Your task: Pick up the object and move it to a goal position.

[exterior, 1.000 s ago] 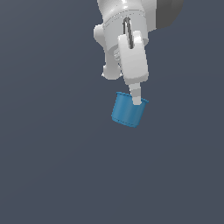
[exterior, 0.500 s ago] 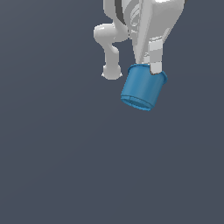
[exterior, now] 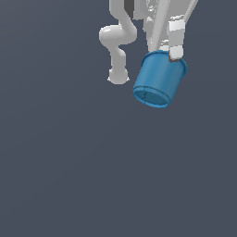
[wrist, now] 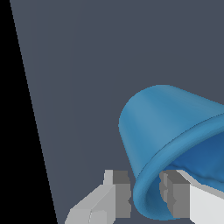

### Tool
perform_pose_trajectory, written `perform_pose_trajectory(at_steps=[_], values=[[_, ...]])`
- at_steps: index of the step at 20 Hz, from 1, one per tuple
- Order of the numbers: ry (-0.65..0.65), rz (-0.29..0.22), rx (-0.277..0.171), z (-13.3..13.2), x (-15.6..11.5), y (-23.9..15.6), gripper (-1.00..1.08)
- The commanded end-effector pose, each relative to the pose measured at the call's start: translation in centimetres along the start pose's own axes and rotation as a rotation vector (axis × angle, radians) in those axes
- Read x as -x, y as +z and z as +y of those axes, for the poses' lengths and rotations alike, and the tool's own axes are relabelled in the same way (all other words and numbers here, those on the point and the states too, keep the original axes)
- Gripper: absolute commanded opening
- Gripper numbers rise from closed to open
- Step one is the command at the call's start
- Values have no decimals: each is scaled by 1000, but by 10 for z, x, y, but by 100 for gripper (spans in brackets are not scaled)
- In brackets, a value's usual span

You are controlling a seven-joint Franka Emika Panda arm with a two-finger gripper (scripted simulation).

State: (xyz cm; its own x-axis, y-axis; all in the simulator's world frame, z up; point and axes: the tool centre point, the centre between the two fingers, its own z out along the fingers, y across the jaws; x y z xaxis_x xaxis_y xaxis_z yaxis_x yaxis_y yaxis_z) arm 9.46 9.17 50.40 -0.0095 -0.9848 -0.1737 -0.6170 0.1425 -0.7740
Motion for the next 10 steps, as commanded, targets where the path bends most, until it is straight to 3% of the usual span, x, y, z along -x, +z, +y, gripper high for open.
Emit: perform_pose_trajectory(at_steps=[1, 10], values=[[0, 3, -13, -4, 2, -4, -100], [-1, 8, -19, -5, 3, -6, -100]])
